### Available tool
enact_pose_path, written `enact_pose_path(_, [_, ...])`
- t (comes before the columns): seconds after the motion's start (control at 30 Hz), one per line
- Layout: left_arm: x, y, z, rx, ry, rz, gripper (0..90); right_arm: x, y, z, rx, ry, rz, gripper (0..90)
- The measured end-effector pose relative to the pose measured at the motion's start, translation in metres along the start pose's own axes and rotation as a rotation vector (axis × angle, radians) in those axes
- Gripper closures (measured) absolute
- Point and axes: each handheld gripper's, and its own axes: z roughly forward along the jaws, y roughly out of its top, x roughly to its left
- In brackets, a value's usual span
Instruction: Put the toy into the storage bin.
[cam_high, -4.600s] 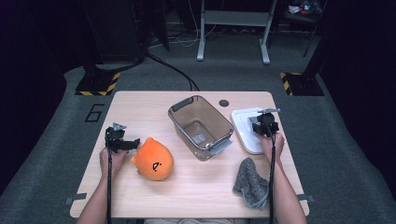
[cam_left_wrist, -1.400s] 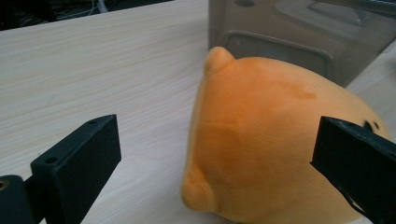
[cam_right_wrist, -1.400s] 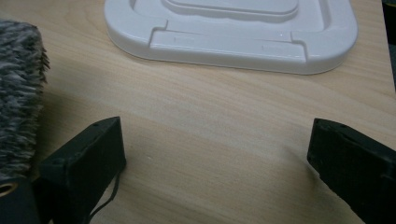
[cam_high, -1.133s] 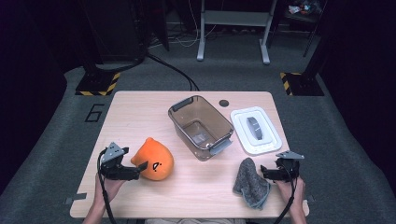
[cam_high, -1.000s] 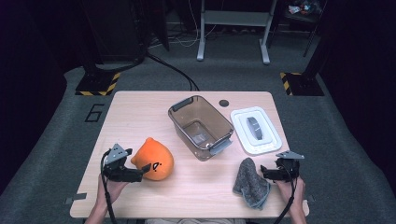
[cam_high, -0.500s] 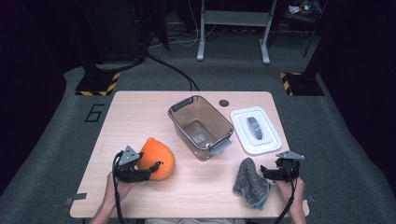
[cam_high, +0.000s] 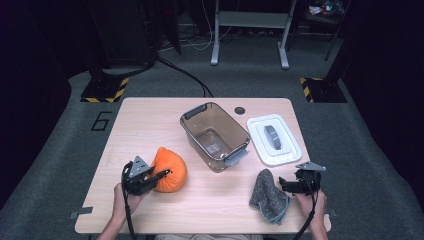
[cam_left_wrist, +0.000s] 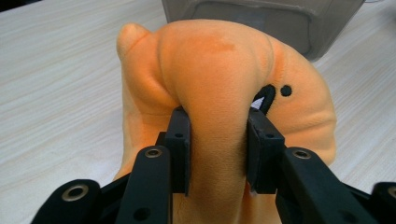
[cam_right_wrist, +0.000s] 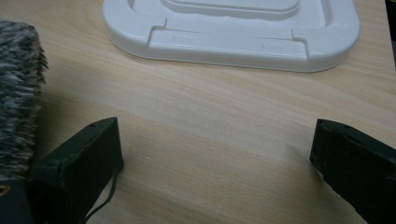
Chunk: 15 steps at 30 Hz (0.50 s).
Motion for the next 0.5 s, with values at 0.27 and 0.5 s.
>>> enact_pose_path(0.27, [0.001,0.004,-0.007,-0.03,-0.001,0.017,68.6,0.001,0.0,0.0,0.002,-0.002,0.0,1.5])
enact_pose_path(0.5, [0.012,0.011,-0.017,-0.058,0.024,0.011,68.6,0.0,0.0,0.0,0.001,-0.001,-0.007,1.5])
